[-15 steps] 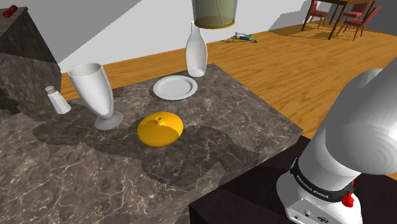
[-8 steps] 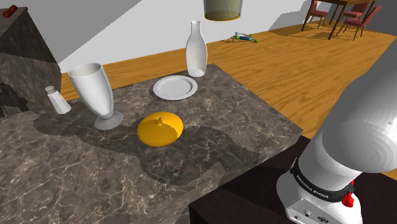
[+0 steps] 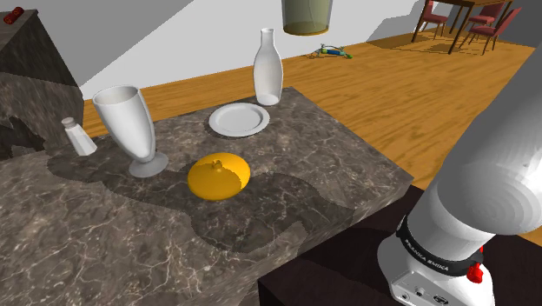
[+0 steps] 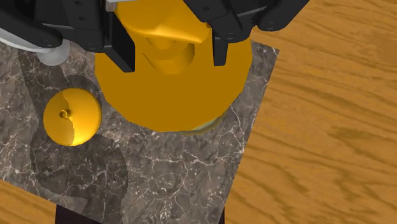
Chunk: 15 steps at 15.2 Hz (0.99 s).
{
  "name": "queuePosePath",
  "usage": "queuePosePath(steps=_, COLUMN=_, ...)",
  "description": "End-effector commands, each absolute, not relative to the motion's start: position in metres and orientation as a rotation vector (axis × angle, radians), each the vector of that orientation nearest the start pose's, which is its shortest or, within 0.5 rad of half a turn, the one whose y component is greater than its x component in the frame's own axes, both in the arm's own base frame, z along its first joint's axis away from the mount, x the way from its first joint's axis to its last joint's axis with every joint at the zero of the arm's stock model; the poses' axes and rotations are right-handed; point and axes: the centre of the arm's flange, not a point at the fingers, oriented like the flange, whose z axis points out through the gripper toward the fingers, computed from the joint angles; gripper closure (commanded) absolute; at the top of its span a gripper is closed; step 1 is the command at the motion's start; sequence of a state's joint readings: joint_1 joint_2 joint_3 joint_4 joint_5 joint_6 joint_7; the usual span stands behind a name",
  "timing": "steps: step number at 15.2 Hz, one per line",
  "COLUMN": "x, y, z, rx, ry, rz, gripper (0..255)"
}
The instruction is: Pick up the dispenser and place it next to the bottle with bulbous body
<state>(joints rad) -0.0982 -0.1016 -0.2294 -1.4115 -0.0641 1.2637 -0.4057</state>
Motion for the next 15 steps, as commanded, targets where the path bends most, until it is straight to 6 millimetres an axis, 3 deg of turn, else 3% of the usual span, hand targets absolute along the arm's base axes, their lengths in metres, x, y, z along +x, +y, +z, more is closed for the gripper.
queuePosePath(steps=1, x=0.453, y=-0.171, z=0.711, rx=-3.158, ry=-0.098, rz=0.092, gripper=255)
queuePosePath(steps=15, x=0.453, y=-0.171, z=0.637, rx=-3.158, ry=-0.098, rz=0.092, gripper=255)
